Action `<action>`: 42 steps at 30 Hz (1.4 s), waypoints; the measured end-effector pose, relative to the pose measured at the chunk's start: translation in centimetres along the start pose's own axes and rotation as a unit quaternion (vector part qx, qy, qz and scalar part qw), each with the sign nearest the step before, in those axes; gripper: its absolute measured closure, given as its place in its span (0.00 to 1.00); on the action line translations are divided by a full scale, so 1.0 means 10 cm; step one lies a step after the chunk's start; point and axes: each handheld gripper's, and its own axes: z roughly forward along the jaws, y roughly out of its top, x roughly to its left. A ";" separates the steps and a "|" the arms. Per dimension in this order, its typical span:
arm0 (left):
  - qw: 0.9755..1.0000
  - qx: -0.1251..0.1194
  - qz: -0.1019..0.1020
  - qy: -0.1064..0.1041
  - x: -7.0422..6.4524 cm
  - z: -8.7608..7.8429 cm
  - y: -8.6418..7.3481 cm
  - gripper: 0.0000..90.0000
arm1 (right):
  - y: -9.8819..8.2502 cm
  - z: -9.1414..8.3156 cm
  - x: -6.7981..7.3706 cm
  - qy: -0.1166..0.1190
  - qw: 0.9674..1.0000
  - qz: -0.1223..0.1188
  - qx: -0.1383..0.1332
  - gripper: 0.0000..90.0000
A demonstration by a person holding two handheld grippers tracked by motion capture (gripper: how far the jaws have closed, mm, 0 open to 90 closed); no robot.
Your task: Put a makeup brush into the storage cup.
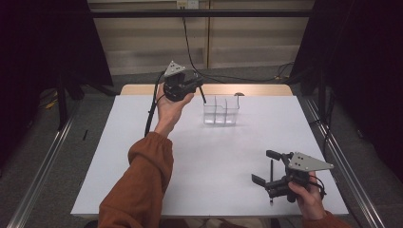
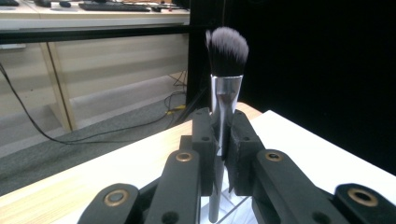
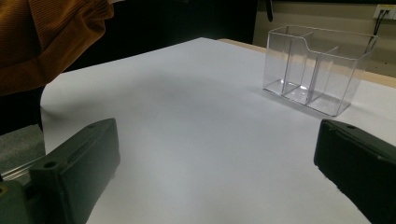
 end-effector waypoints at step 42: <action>0.998 0.070 -0.003 0.005 0.02 0.29 -0.28 0.93 | -0.01 0.00 0.00 0.004 1.000 0.000 0.000 0.00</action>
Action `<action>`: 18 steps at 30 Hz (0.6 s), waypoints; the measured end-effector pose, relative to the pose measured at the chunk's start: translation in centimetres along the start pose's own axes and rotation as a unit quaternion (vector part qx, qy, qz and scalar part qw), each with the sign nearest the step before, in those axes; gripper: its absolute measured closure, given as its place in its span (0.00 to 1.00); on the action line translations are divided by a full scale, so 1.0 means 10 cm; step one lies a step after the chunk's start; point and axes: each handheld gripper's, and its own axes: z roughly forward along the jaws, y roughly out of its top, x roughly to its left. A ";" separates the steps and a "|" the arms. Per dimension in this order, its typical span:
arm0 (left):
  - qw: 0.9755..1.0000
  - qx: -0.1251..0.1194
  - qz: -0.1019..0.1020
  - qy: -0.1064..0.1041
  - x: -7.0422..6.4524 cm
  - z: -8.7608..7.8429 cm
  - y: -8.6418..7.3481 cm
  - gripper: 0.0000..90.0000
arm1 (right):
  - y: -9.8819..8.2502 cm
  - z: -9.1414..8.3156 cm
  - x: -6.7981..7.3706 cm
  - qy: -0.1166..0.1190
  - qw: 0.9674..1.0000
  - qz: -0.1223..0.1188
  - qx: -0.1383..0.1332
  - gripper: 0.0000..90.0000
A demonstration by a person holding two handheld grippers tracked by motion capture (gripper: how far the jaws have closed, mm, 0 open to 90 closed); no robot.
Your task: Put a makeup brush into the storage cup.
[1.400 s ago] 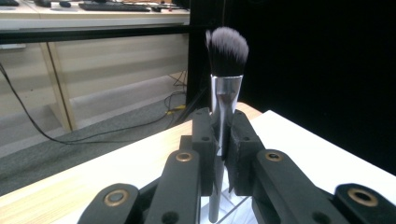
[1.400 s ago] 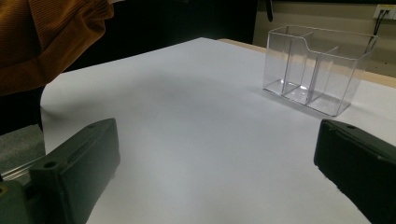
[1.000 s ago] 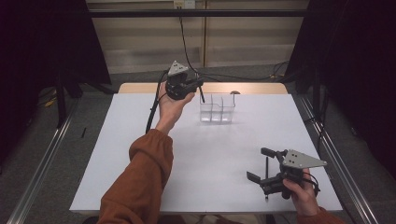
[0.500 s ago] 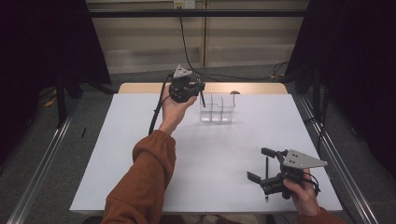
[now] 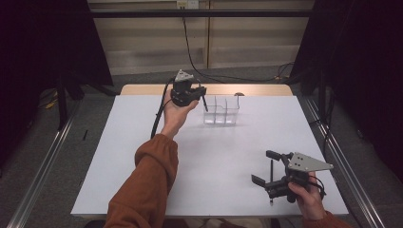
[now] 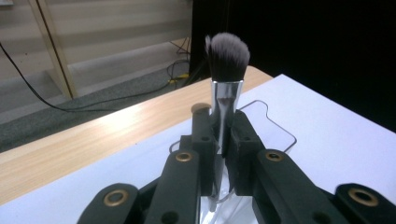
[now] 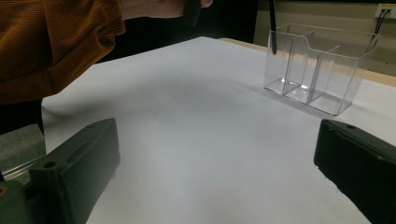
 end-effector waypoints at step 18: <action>1.000 0.002 -0.015 -0.005 0.04 0.04 -0.08 0.71 | 0.00 0.00 0.00 -0.001 1.000 0.003 -0.002 0.00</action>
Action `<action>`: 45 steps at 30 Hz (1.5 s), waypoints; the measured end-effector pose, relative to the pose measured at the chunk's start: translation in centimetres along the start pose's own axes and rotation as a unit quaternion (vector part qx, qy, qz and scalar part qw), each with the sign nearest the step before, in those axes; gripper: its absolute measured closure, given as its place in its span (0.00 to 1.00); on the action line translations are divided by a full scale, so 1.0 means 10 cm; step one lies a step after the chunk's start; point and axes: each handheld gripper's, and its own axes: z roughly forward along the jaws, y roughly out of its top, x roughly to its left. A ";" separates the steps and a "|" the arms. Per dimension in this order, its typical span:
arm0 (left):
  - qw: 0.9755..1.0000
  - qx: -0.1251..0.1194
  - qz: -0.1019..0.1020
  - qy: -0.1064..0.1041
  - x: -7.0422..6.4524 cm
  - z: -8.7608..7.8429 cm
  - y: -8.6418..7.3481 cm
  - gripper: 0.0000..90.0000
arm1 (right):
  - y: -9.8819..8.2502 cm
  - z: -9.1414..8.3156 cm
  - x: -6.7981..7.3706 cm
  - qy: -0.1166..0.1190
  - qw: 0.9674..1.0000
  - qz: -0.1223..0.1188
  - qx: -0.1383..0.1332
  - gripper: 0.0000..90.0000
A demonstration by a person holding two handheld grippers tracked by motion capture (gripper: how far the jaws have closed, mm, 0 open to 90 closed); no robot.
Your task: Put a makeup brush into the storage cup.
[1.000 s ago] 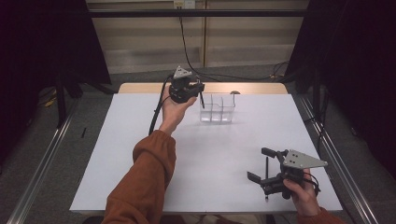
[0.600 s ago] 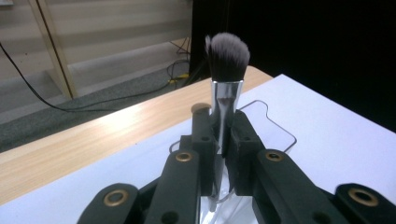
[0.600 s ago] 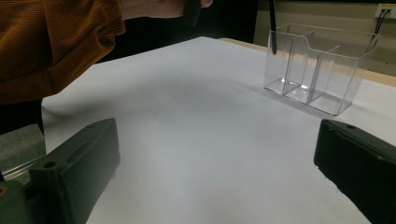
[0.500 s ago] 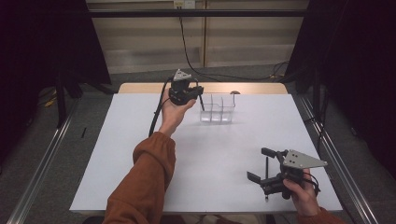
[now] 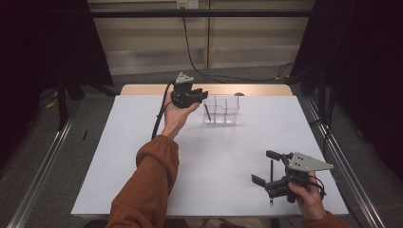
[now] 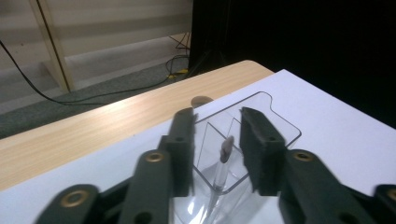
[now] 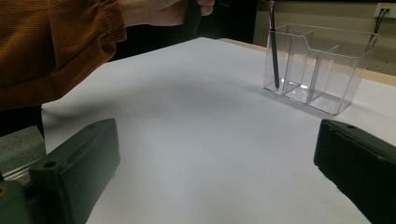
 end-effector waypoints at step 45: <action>0.997 -0.063 0.033 0.011 -0.04 -0.67 -0.20 0.04 | 0.00 0.01 -0.02 -0.012 1.000 0.005 0.002 0.00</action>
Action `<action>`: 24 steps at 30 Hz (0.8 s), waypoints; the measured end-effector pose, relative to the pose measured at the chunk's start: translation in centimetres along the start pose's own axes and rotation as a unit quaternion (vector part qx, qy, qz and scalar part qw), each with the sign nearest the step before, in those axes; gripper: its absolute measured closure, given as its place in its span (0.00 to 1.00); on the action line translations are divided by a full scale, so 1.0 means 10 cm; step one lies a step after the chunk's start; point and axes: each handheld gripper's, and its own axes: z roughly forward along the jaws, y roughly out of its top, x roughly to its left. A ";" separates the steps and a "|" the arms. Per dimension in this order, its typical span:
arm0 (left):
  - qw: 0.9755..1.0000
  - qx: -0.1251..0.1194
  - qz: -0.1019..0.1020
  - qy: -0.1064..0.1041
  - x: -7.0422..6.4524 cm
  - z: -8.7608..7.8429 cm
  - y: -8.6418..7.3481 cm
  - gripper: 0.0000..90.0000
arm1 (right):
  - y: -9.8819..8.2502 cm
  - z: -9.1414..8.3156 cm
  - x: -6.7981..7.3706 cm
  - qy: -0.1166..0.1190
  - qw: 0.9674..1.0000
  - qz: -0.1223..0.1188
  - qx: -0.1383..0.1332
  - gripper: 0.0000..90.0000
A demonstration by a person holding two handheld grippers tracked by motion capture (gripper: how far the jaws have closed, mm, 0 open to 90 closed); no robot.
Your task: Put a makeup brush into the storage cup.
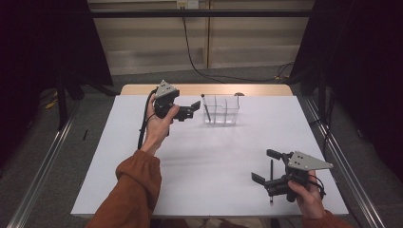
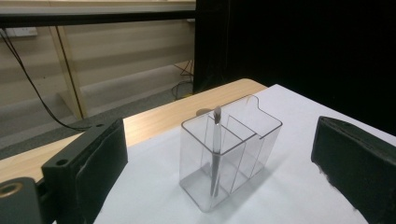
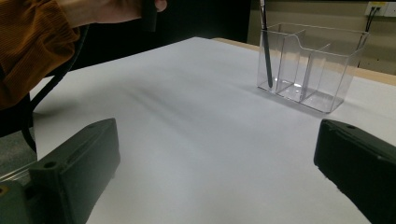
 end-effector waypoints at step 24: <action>1.000 -0.013 -0.004 0.014 0.01 -0.47 -0.17 0.03 | 0.00 0.00 -0.02 -0.007 1.000 0.001 0.000 0.00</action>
